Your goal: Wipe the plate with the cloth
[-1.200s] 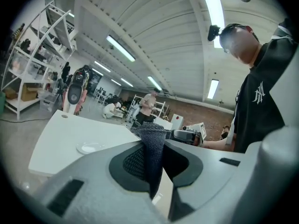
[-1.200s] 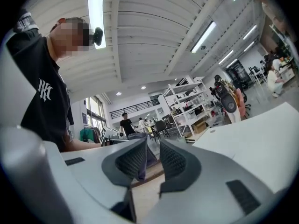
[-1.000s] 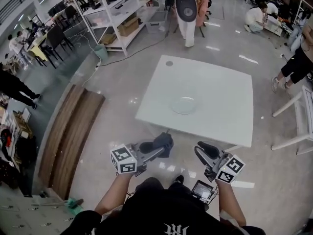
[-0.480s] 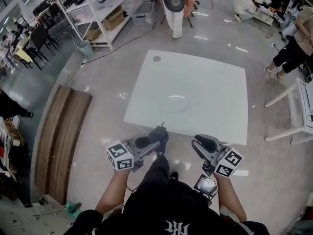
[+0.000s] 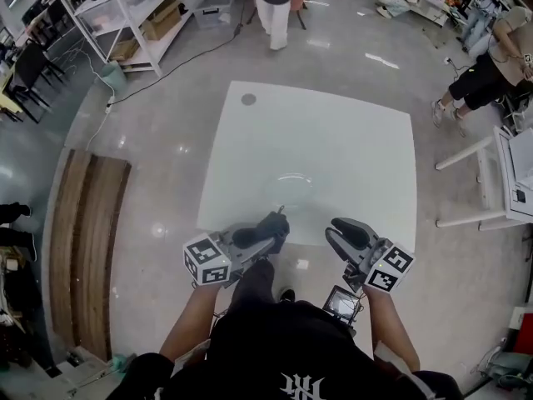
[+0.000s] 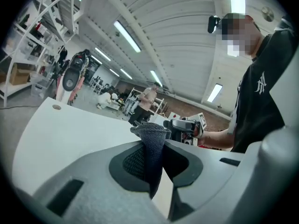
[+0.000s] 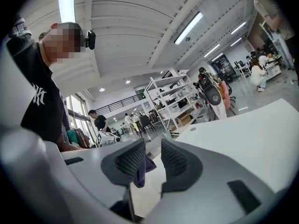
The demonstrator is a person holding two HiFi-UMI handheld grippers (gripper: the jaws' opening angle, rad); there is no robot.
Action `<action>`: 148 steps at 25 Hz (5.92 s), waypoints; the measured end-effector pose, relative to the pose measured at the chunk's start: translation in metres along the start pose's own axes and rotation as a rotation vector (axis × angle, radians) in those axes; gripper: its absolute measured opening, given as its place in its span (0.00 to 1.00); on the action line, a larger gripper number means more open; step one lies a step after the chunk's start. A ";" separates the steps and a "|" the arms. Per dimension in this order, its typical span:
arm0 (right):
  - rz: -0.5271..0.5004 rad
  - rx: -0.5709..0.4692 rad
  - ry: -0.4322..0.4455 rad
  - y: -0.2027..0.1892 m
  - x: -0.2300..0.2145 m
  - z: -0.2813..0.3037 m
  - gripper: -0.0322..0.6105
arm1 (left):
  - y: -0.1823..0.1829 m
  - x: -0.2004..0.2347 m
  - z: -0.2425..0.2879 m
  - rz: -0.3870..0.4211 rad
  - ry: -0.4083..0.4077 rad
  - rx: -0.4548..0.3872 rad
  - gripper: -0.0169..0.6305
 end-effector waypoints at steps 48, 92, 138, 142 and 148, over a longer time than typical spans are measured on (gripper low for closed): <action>0.631 0.751 -0.113 -0.121 -0.257 0.113 0.12 | -0.089 0.181 0.193 -0.091 0.192 0.467 0.10; 0.721 0.629 -0.160 -0.124 -0.259 0.107 0.08 | -0.075 0.181 0.114 0.096 0.478 0.566 0.10; 0.708 0.597 -0.162 -0.126 -0.258 0.105 0.08 | -0.073 0.145 0.203 0.092 0.222 0.496 0.10; 0.712 0.585 -0.163 -0.127 -0.260 0.106 0.08 | -0.094 0.168 0.212 0.234 0.277 0.664 0.10; 0.709 0.579 -0.163 -0.126 -0.262 0.104 0.08 | -0.102 0.191 0.186 0.243 0.344 0.715 0.10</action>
Point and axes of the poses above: the fingertips, and each gripper's own axes: z forward along the fingers, x to its left, y out of its top, the point moved 3 cm from there along -z, backward along the fingers, and after that the axes turned 4 degrees about z, right-handed, at the moved point
